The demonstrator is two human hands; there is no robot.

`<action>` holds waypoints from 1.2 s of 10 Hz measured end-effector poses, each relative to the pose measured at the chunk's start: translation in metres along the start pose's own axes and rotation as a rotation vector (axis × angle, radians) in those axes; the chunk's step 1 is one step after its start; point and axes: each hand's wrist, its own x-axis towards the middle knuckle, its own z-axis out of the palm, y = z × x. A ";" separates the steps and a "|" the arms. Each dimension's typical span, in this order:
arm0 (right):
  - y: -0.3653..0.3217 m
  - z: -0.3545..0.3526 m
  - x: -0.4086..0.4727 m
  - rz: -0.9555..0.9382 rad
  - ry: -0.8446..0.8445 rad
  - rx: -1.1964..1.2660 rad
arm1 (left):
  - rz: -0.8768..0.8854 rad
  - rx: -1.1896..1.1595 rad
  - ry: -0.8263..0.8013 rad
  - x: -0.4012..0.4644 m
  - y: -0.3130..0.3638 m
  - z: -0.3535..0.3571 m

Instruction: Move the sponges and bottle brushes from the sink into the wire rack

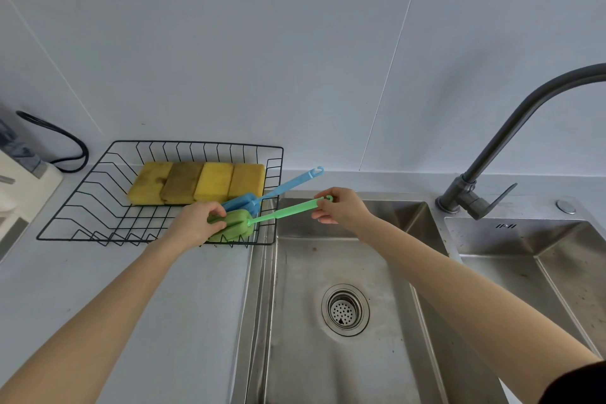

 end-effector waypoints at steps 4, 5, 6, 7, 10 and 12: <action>-0.002 0.008 0.000 0.010 0.003 -0.032 | -0.062 -0.047 0.031 0.012 -0.009 0.017; -0.005 0.008 -0.003 0.006 0.008 -0.045 | -0.061 -0.060 0.015 0.013 -0.008 0.016; -0.004 0.008 -0.005 -0.002 0.022 -0.077 | -0.056 -0.075 -0.007 0.011 -0.006 0.013; -0.004 0.009 -0.010 -0.039 0.042 -0.183 | -0.052 -0.069 -0.058 0.007 -0.004 0.009; -0.010 -0.005 -0.020 -0.083 0.067 -0.333 | -0.038 0.000 -0.054 0.002 0.008 0.003; -0.021 -0.022 -0.030 -0.134 0.070 -0.575 | 0.013 0.068 -0.017 0.003 0.034 -0.015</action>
